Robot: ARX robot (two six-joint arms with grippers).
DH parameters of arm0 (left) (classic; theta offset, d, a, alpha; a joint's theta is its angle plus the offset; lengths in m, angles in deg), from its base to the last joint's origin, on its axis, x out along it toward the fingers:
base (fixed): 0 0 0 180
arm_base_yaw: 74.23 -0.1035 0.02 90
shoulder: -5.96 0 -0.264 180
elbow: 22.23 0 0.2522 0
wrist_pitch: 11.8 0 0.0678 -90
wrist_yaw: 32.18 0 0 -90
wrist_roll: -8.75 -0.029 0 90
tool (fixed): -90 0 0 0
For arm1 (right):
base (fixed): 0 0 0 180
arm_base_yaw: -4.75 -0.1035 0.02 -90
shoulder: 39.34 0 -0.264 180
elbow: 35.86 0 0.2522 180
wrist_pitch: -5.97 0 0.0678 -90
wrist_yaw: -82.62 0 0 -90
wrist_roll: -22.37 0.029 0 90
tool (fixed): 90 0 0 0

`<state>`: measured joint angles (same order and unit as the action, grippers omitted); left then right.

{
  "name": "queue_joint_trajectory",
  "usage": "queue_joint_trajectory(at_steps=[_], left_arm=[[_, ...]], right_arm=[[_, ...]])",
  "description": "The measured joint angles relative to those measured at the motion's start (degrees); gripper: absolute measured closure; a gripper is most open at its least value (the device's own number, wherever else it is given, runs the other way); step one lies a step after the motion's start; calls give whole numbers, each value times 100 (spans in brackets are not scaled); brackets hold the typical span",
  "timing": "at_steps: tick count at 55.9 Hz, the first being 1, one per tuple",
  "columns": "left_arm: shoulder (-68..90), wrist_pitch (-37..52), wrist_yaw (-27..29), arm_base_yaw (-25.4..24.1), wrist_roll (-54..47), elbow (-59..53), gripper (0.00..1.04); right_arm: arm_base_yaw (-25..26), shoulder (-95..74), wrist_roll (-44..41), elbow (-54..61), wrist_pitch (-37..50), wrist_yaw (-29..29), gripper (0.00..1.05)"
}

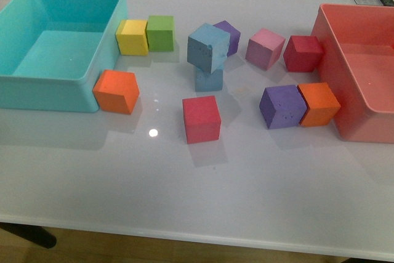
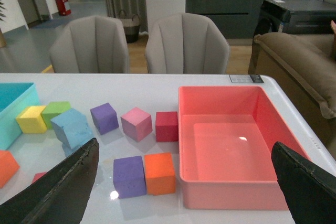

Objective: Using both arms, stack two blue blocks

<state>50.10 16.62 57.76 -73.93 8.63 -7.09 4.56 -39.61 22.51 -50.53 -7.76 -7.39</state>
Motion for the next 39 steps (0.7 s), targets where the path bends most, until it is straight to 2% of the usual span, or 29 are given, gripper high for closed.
queue_joint_trajectory(at_steps=[39], left_arm=[[-2450,-2249,4,-4,0,-52,103]], right_arm=[[0,0,0,2,0,0,9]])
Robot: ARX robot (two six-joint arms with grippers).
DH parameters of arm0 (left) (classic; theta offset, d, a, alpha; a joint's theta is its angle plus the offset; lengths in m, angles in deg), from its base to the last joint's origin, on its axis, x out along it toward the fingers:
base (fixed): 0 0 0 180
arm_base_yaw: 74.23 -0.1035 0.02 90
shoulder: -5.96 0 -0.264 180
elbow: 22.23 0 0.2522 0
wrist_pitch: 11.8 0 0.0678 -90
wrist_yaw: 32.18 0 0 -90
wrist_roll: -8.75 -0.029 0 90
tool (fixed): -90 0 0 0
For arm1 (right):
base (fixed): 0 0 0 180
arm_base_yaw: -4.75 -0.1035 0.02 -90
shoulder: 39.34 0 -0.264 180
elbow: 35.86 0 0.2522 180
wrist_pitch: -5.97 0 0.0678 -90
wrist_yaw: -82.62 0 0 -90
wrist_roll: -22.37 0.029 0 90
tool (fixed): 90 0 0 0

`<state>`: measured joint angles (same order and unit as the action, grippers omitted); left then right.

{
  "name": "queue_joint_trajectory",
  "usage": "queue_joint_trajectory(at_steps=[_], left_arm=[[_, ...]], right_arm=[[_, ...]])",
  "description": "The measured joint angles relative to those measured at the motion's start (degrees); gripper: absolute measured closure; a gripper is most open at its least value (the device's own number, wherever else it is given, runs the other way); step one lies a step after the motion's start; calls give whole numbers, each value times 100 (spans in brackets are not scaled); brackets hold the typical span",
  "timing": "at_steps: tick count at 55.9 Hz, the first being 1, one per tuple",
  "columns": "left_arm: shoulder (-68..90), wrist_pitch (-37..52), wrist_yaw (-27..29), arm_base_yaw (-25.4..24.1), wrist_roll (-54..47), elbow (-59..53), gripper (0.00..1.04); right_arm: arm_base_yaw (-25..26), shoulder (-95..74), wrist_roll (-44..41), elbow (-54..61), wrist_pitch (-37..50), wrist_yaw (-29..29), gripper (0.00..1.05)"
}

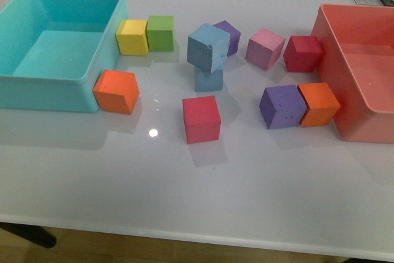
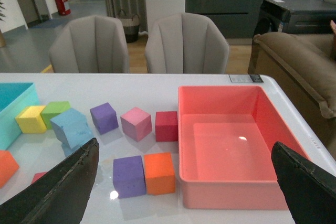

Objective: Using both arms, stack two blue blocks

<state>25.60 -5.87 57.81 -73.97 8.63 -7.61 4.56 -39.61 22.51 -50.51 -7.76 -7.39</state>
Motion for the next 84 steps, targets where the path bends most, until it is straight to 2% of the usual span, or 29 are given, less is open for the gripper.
queue_joint_trajectory(at_steps=[30,36,58,84], left_arm=[[-942,-942,0,0,0,0,103],[-1711,-1880,0,0,0,0,103],[-1928,-1956,0,0,0,0,103],[-1928,-1956,0,0,2,0,23]], right_arm=[[0,0,0,-2,0,0,9],[0,0,0,-2,-2,-2,9],[0,0,0,-2,-2,0,9],[0,0,0,-2,-2,0,9]])
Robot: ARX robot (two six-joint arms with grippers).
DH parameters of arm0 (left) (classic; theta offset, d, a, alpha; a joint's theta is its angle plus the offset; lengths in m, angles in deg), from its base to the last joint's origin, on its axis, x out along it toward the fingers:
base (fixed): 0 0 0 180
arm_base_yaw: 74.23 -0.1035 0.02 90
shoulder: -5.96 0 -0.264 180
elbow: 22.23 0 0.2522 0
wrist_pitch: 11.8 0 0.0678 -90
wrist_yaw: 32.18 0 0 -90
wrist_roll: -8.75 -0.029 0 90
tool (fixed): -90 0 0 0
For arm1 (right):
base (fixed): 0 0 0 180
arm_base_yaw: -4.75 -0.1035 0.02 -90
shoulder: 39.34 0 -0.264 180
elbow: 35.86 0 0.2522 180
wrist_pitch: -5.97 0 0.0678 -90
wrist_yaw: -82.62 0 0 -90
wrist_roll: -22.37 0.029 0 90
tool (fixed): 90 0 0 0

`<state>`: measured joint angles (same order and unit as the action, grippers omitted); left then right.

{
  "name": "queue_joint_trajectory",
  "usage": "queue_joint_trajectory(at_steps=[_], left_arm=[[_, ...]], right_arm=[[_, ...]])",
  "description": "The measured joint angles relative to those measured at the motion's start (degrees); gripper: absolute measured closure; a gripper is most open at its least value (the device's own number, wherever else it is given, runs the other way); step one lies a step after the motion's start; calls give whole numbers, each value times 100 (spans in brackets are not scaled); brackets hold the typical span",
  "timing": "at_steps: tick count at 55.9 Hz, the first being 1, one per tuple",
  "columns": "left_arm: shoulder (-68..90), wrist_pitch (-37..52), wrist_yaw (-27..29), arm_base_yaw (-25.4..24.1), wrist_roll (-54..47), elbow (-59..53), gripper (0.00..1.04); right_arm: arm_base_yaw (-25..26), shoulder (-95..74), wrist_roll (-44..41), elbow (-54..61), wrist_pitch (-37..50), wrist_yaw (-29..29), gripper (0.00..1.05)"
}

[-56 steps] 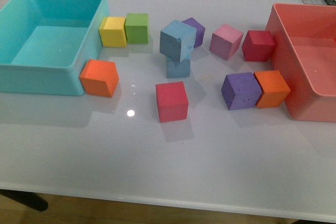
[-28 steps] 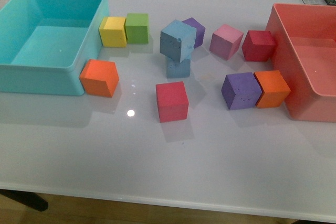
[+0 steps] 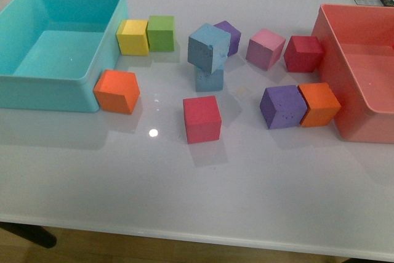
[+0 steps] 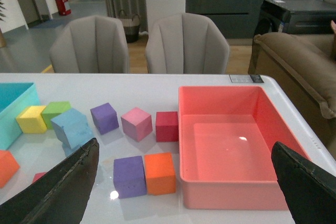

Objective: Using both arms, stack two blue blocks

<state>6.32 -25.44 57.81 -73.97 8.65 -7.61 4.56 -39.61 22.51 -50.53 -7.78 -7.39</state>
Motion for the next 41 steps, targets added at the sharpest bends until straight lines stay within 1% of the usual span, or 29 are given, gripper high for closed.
queue_joint_trajectory(at_steps=[5,6,9,41], left_arm=[[0,0,0,0,-2,0,8],[0,0,0,0,-4,0,7],[0,0,0,0,0,0,10],[0,0,0,0,-2,0,9]], right_arm=[[0,0,0,0,0,0,9],[0,0,0,0,0,0,9],[0,0,0,0,0,0,9],[0,0,0,0,0,0,9]])
